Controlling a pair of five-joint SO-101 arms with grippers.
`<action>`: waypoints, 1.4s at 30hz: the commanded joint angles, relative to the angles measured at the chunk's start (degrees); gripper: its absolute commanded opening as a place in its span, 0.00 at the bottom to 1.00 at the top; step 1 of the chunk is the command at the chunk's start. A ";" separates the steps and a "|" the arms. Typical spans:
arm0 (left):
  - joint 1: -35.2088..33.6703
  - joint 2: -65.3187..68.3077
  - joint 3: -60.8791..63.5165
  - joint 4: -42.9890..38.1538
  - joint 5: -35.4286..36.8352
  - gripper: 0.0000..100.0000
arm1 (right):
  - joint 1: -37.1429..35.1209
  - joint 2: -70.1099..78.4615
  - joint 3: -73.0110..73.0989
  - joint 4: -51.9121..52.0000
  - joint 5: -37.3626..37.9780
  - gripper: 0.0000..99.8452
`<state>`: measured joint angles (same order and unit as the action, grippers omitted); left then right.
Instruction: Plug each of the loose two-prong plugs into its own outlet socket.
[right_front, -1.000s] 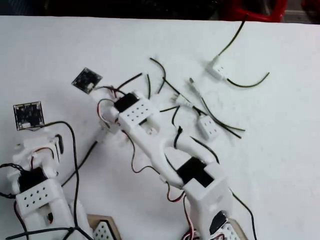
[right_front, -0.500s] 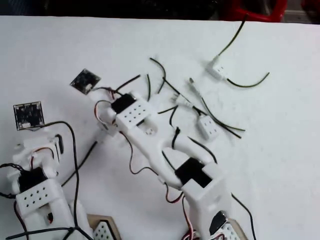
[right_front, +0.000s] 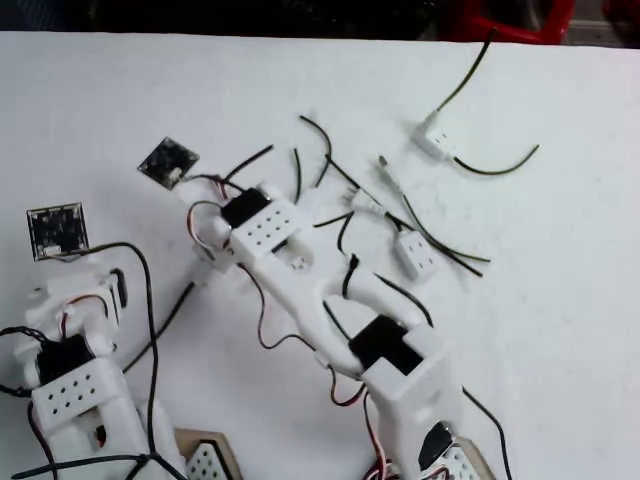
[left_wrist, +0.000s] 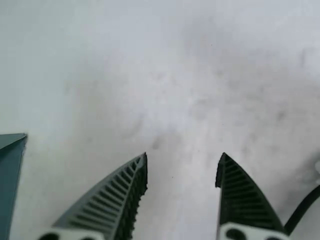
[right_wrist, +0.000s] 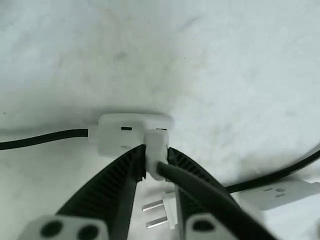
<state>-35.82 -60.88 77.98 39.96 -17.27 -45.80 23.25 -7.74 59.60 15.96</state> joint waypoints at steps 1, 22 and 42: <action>-0.40 -1.54 -0.35 -1.41 0.62 0.23 | -0.66 0.22 -0.62 -1.63 -0.70 0.02; -0.57 -1.54 -0.35 -1.41 0.62 0.23 | 0.57 5.23 -3.08 2.15 -0.70 0.02; -0.57 -1.54 -0.18 -1.41 0.62 0.23 | -0.66 7.78 -6.15 6.73 -0.62 0.02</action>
<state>-35.82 -60.88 77.98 39.96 -17.27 -45.27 33.45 -13.45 63.74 15.78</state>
